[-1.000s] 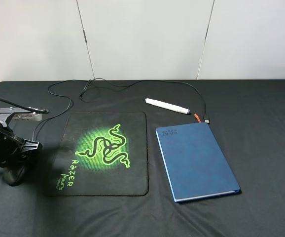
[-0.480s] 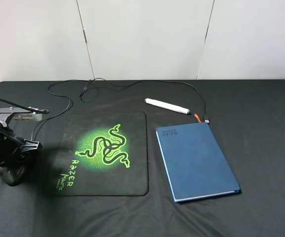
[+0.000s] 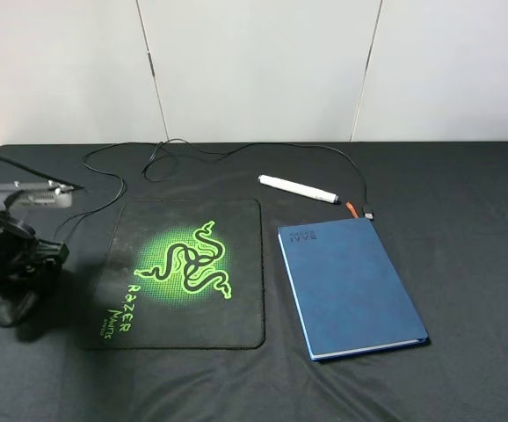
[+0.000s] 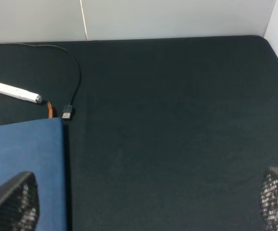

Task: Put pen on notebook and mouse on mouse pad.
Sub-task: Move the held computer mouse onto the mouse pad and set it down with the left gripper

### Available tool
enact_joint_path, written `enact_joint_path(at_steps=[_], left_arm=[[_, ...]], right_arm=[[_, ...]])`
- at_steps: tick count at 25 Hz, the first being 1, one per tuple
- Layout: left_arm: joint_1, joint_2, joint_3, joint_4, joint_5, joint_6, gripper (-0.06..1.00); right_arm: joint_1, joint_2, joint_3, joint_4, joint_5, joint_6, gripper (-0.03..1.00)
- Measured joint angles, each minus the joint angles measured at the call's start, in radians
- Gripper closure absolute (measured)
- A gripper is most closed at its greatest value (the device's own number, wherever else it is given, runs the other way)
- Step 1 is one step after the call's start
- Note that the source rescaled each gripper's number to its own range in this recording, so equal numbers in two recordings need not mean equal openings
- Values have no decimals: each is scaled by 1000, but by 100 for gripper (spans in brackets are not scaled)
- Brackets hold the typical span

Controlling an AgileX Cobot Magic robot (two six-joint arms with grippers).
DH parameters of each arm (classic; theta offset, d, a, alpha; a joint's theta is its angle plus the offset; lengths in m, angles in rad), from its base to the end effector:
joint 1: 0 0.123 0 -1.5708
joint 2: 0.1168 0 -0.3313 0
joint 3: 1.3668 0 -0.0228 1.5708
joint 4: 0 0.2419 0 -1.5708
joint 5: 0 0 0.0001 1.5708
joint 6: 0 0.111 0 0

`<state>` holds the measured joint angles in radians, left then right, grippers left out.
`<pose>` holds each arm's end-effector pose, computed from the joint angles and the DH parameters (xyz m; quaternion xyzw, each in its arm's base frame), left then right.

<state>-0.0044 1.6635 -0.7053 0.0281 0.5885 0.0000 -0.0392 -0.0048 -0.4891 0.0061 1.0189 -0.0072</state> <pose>0.2544 0.0006 0.1664 0.0134 0.9983 0.0083 0.0556 -0.0390 0.0021 0.2647 0.0135 0.8437 -0.0094 0.5366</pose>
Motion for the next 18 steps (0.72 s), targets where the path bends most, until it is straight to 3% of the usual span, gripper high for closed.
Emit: enact_joint_path(at_steps=[13,18], left_arm=[[0,-333,0,-2,108,33,94],[0,-411,0,-52,139,36,94]], right_arm=[[0,0,0,0,0,0,-3],[0,0,0,0,0,0,-3]])
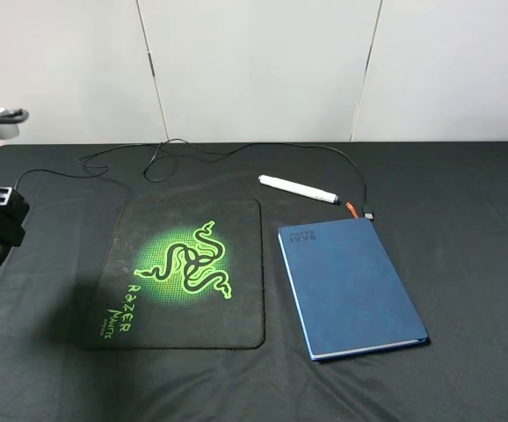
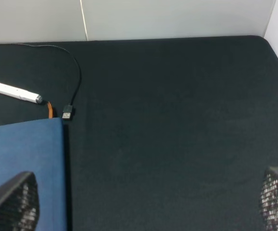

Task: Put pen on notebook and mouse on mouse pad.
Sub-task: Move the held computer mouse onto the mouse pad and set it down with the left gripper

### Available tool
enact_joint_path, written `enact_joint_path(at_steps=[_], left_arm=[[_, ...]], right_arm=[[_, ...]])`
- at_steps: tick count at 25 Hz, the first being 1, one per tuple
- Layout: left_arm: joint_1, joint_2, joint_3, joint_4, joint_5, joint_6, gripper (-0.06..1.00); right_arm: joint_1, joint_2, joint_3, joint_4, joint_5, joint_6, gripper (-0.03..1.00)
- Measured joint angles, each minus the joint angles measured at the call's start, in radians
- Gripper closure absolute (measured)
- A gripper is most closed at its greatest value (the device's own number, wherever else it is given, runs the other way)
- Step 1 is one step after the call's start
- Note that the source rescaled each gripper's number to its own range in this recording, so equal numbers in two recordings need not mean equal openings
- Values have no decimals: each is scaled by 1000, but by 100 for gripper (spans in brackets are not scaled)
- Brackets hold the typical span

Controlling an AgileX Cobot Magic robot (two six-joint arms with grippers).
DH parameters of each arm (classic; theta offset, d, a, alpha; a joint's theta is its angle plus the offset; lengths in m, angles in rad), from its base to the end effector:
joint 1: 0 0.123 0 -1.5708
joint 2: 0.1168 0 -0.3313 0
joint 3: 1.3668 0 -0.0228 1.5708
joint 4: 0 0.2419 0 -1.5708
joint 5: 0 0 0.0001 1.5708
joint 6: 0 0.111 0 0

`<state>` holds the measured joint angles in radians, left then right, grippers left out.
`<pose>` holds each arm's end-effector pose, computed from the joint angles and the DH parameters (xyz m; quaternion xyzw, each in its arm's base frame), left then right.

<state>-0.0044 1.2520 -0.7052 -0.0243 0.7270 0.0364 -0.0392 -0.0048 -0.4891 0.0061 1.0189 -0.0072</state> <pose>0.2020 -0.0027 0.2578 0.0127 0.9815 -0.0066 0.1910 -0.0390 0.0021 0.2647 0.0135 0.8437 -0.0094 0.5366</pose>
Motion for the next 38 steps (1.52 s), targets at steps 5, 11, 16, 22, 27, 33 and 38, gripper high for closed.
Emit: enact_joint_path(at_steps=[5,11,16,22,27,33,38], left_arm=[[0,-2,0,-112,18,75,94],[-42,-2,0,-178,4,131,94],[-195,-2,0,-185,-63,115,94],[-324,20,-2,-192,-123,72,94],[-395,142,-32,-192,-125,29,94],[-475,283,-67,-194,-170,11,94],[-505,394,-97,-195,-235,-9,94]], right_arm=[[0,0,0,0,0,0,-3],[0,0,0,0,0,0,-3],[0,0,0,0,0,0,-3],[0,0,0,0,0,0,-3],[0,0,0,0,0,0,-3],[0,0,0,0,0,0,-3],[0,0,0,0,0,0,-3]])
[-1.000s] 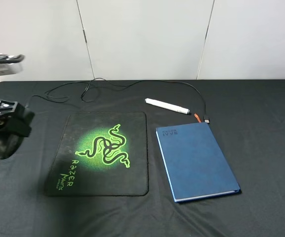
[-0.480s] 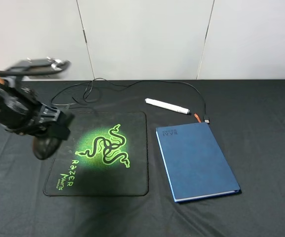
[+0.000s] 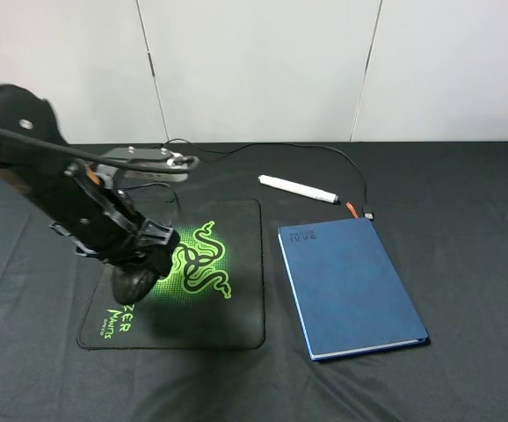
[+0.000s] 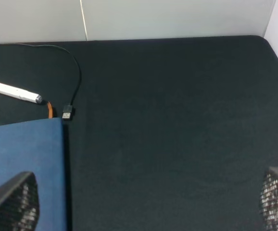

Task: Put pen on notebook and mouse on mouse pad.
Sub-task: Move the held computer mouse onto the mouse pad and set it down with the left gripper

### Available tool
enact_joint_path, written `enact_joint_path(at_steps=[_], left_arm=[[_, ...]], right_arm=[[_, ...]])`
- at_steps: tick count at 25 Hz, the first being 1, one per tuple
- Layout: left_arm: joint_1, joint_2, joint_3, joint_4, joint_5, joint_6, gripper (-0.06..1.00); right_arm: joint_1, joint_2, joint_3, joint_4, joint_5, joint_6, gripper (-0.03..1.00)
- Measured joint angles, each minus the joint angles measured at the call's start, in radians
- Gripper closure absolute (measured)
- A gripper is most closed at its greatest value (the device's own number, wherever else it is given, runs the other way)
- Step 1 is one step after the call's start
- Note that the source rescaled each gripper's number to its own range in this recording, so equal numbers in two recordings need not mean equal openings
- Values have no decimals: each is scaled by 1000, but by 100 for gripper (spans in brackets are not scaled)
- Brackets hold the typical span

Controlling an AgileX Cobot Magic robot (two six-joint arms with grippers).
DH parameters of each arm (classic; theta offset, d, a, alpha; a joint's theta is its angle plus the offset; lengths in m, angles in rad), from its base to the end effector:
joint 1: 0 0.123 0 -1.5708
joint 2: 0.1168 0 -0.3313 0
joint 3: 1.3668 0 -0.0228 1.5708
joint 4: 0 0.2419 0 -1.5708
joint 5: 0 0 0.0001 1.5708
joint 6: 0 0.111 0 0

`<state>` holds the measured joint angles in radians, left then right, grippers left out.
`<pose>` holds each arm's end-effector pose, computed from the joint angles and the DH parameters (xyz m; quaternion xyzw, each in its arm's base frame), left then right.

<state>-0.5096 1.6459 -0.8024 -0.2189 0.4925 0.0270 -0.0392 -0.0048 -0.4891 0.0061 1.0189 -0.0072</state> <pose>0.2482 -0.1518 0.1944 0.1765 0.9690 -0.1026 0.1389 -0.0390 0.0021 0.2647 0.0135 0.8437 -0.0094 0.5366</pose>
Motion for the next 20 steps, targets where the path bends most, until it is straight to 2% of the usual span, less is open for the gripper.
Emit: enact_joint_path(at_steps=[12,20], left_arm=[[0,218,-126,0,-67,-2,94],[0,232,-131,0,-90,1,94]], right_arm=[[0,0,0,0,0,0,-3],[0,0,0,0,0,0,-3]])
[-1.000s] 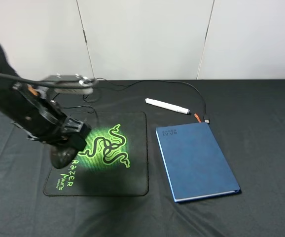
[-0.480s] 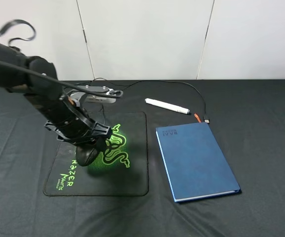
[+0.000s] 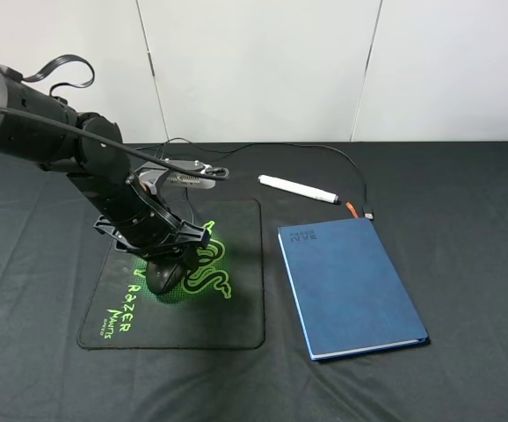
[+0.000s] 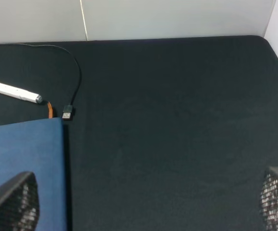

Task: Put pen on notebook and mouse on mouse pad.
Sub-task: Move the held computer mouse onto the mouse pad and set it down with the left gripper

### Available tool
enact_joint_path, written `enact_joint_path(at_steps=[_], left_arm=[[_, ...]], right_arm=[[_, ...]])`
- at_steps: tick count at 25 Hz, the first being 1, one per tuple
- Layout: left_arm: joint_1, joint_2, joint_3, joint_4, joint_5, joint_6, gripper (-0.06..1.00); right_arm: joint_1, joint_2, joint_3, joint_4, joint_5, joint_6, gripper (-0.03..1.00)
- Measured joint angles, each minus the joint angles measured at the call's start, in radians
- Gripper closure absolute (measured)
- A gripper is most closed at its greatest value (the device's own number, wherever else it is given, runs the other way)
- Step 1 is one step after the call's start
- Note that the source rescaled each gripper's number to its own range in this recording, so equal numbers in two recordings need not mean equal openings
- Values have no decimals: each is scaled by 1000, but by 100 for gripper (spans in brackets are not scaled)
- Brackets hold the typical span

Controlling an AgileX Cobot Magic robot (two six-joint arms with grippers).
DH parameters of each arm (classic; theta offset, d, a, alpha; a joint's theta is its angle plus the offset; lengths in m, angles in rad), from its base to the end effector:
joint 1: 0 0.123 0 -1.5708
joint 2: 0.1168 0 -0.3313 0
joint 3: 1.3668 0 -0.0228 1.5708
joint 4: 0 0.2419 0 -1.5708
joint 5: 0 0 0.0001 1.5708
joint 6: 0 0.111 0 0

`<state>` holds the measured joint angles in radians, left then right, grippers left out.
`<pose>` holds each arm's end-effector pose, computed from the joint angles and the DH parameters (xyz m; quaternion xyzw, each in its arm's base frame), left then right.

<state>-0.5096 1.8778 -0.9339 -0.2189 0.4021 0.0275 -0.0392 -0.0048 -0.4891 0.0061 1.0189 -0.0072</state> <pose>0.2980 -0.1774 0.1521 0.1712 0.9713 -0.0930 0.1362 -0.0390 0.0021 0.2647 0.0135 0.8437 -0.0094 0.5366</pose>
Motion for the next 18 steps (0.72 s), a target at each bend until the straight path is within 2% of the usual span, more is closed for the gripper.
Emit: enact_joint_path(at_steps=[5,6,7,8,9,10,11,14,18], left_arm=[[0,0,0,10,-13,0,94],[0,0,0,10,-18,0,91],[0,0,0,10,-22,-3,74],[0,0,0,10,-26,-8,49],[0,0,0,10,-27,-12,31],[0,0,0,11,-27,-14,17],[0,0,0,11,-27,-16,8],[0,0,0,11,-28,-19,-2],[0,0,0,11,-28,-21,-5]], right_arm=[[0,0,0,0,0,0,-3],[0,0,0,0,0,0,-3],[0,0,0,0,0,0,-3],[0,0,0,0,0,0,-3],[0,0,0,0,0,0,-3],[0,0,0,0,0,0,-3],[0,0,0,0,0,0,-3],[0,0,0,0,0,0,-3],[0,0,0,0,0,0,-3]])
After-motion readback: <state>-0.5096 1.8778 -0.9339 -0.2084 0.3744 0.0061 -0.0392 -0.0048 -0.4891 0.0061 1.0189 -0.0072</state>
